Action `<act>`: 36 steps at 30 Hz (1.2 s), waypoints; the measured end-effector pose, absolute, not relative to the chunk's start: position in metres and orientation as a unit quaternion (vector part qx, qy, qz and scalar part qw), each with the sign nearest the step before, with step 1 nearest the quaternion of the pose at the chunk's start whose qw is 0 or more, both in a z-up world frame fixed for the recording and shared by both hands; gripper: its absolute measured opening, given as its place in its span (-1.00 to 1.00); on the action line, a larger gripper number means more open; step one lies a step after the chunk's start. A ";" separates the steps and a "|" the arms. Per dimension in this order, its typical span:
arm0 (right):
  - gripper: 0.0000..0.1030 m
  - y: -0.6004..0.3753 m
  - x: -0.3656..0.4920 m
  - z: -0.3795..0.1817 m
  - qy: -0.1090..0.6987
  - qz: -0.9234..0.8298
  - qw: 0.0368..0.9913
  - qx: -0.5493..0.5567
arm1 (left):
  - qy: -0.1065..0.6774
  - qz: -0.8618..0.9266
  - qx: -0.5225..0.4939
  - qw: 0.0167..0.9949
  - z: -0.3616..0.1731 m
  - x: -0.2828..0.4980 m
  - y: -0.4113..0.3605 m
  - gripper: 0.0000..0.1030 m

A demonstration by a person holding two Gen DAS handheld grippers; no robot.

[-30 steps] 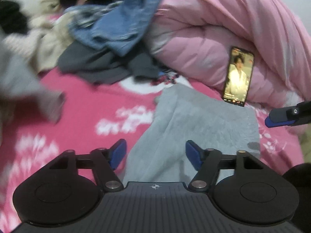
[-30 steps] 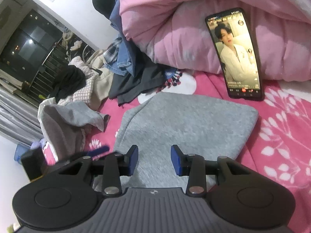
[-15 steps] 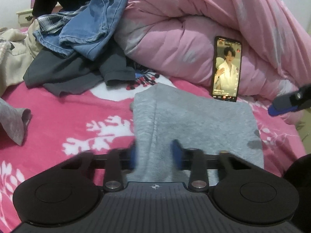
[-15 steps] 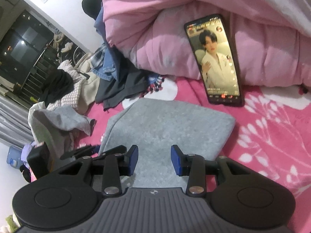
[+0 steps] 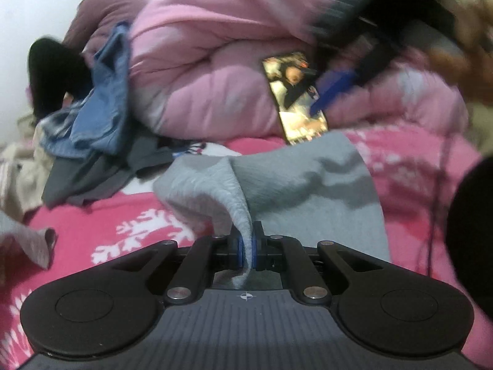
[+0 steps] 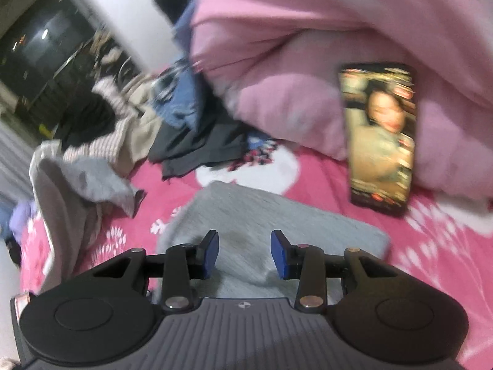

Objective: Fold clothes

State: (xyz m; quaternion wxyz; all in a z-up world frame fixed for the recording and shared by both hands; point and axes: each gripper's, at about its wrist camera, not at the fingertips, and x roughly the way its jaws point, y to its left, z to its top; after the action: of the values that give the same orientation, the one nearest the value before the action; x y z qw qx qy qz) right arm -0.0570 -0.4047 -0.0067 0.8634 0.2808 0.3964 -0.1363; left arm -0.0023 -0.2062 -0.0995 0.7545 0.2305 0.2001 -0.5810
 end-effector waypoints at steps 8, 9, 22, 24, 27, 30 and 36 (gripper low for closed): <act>0.11 -0.347 0.039 -0.014 0.450 -0.079 0.882 0.114 | 0.188 -0.588 0.250 0.746 -0.107 -0.008 -0.209 -0.92; 0.11 -0.348 0.051 -0.019 0.460 -0.078 0.877 0.114 | 0.187 -0.590 0.251 0.744 -0.107 -0.009 -0.209 -0.92; 0.06 -0.387 0.136 -0.061 0.612 -0.122 0.752 0.212 | 0.195 -0.605 0.251 0.730 -0.115 -0.010 -0.210 -0.91; 0.06 -0.383 0.147 -0.063 0.628 -0.119 0.741 0.206 | 0.196 -0.607 0.251 0.728 -0.116 -0.009 -0.211 -0.91; 0.11 -0.374 0.160 -0.068 0.648 -0.107 0.730 0.189 | 0.196 -0.608 0.250 0.727 -0.118 -0.008 -0.212 -0.91; 0.11 -0.368 0.164 -0.079 0.664 -0.103 0.722 0.167 | 0.197 -0.608 0.249 0.728 -0.119 -0.008 -0.212 -0.90; -0.46 -0.367 0.154 -0.082 0.651 -0.097 0.739 0.143 | 0.195 -0.609 0.242 0.730 -0.119 -0.006 -0.210 -0.90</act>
State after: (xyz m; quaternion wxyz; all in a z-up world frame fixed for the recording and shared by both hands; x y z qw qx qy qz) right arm 0.1540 -0.3669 -0.0825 0.7391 0.1432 0.6510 -0.0968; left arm -0.0063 -0.2095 -0.1188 0.7298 0.2423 0.1951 -0.6088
